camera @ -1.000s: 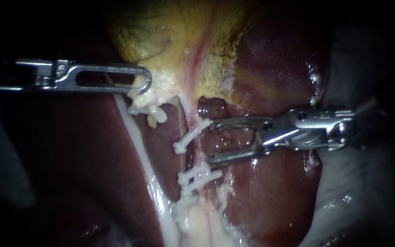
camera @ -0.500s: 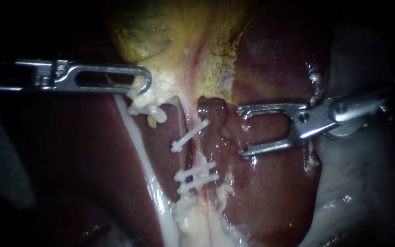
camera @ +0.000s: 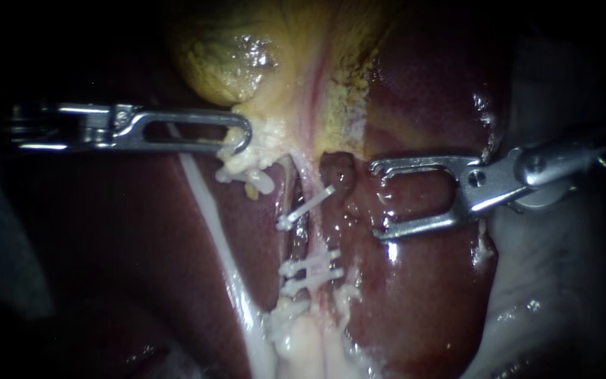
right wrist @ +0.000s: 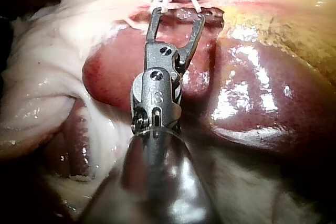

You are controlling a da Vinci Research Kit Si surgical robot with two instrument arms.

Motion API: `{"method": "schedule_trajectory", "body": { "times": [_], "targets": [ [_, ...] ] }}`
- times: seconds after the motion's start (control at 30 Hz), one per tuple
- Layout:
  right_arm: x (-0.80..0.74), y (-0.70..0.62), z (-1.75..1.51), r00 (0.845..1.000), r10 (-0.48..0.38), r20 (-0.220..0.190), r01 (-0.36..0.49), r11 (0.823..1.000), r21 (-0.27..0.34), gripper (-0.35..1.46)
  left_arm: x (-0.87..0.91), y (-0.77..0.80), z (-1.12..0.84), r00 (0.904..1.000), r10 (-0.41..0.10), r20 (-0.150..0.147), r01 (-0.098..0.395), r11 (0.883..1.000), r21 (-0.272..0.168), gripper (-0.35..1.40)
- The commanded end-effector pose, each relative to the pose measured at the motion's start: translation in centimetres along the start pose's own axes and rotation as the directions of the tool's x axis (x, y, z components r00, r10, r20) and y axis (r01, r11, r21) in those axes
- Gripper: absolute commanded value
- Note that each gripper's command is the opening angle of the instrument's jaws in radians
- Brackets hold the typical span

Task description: Going back third clip right tube

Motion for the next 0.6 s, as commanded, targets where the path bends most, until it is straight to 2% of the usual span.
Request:
{"method": "schedule_trajectory", "body": {
  "times": [0.03,0.27,0.6],
  "targets": [
    [0.0,0.0,0.0,1.0,0.0,-0.001,0.0,1.0,0.0,0.5,0.02,0.0,0.04,1.0,0.002,-0.003,-0.002,1.0,-0.004,-0.35],
    [0.02,0.0,0.0,1.0,0.002,-0.004,-0.002,1.0,-0.001,0.5,-0.01,-0.05,0.28,0.9999,0.011,-0.014,-0.011,1.0,0.005,-0.35],
    [0.05,-0.01,-0.01,1.0,0.003,-0.004,-0.003,1.0,0.0,0.5,-0.03,-0.07,0.31,0.9996,0.018,-0.021,-0.018,1.0,0.015,-0.35]
  ]
}}
